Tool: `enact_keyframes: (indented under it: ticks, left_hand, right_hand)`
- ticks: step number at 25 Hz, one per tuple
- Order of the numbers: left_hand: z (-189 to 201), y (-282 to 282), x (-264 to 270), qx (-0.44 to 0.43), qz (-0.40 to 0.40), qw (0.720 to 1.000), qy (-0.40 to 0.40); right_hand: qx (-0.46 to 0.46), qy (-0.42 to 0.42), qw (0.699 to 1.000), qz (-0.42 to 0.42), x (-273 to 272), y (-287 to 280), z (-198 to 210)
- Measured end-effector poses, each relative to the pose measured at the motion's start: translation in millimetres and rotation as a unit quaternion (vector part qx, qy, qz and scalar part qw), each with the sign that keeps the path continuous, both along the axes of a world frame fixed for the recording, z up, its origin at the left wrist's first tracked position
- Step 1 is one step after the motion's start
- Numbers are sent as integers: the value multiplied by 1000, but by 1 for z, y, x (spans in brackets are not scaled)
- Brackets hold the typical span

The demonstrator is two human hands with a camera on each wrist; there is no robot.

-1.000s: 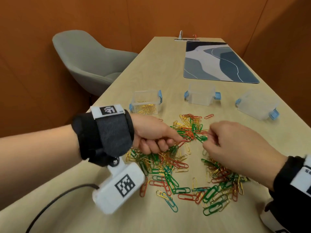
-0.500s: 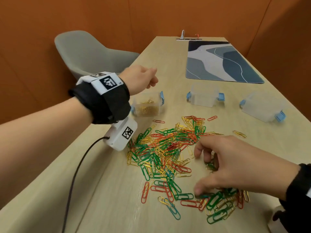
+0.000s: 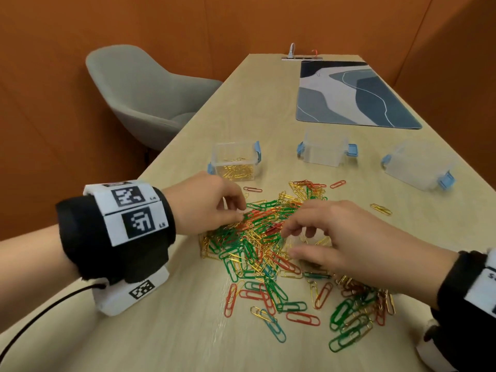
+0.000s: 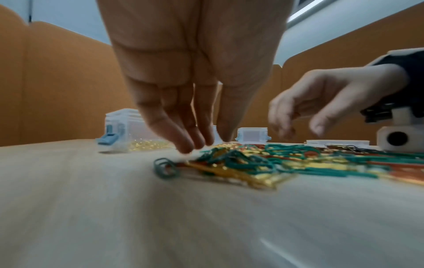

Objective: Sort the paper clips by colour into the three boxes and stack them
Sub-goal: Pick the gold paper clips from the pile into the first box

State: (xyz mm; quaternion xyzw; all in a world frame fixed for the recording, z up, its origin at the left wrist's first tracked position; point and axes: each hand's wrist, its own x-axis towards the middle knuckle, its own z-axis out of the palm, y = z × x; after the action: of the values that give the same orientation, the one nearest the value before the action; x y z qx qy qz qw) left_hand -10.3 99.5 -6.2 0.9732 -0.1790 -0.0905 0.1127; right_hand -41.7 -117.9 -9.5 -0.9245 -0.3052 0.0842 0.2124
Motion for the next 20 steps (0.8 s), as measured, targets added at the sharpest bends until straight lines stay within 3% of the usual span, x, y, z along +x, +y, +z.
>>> enact_keyframes:
  ticks: [2, 5, 15, 17, 20]
  left_hand:
    - [1, -2, -3, -38, -22, 999, -4]
    - [1, -9, -7, -27, -70, 996, 49]
    - [-4, -8, -8, -54, -63, 997, 5]
    - [-2, -9, -11, -86, -84, 993, -2]
    - [-3, -17, -10, -48, -137, 989, 18]
  right_hand:
    - [-24, -3, 999, 21, 3, 7, 1]
    - [-65, -4, 997, 33, 5, 18, -2]
    - [-93, -13, 991, -97, 0, 5, 3]
    - [-70, -20, 993, -88, 0, 8, 4]
    - [-73, -11, 996, -41, 0, 12, 3]
